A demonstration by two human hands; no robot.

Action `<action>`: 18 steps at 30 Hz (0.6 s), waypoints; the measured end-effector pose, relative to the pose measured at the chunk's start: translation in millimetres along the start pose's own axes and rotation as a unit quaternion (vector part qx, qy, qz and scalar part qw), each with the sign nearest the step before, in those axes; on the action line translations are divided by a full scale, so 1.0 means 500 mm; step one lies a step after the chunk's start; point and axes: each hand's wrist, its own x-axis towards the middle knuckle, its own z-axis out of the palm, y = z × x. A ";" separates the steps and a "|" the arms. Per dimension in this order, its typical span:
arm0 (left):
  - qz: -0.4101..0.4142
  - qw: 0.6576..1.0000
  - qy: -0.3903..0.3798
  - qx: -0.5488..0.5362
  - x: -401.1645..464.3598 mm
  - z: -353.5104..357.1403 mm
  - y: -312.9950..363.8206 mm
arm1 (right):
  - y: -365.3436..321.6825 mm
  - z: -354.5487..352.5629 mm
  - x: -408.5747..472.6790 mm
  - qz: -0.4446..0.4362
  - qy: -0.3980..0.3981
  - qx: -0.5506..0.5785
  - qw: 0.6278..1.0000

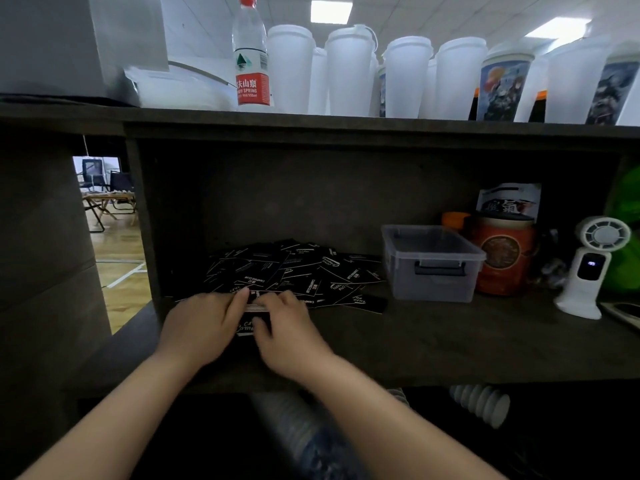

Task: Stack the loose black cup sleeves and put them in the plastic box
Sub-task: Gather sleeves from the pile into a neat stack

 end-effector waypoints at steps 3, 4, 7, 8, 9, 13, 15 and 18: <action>-0.023 0.998 0.059 0.012 -0.014 0.015 0.007 | 0.040 -0.086 0.052 0.062 0.035 0.226 0.972; -0.035 0.997 0.068 0.015 -0.013 0.020 0.008 | 0.067 -0.118 0.074 0.085 0.090 0.236 0.964; -0.043 0.996 0.076 0.021 -0.001 0.034 0.001 | 0.171 -0.178 0.134 0.124 0.116 0.061 0.984; -0.036 0.996 0.076 0.019 0.004 0.036 0.000 | 0.205 -0.182 0.152 0.142 0.082 -0.003 0.986; -0.031 0.996 0.078 0.016 0.008 0.037 -0.001 | 0.236 -0.181 0.168 0.157 0.054 -0.050 0.985; -0.013 0.995 0.101 -0.006 0.006 0.046 -0.005 | 0.312 -0.171 0.199 0.194 -0.023 -0.094 0.976; -0.011 0.993 0.116 -0.004 0.010 0.050 -0.009 | 0.335 -0.161 0.206 0.209 -0.046 -0.101 0.972; -0.016 0.992 0.129 0.000 0.011 0.054 -0.010 | 0.355 -0.155 0.208 0.188 -0.019 -0.156 0.970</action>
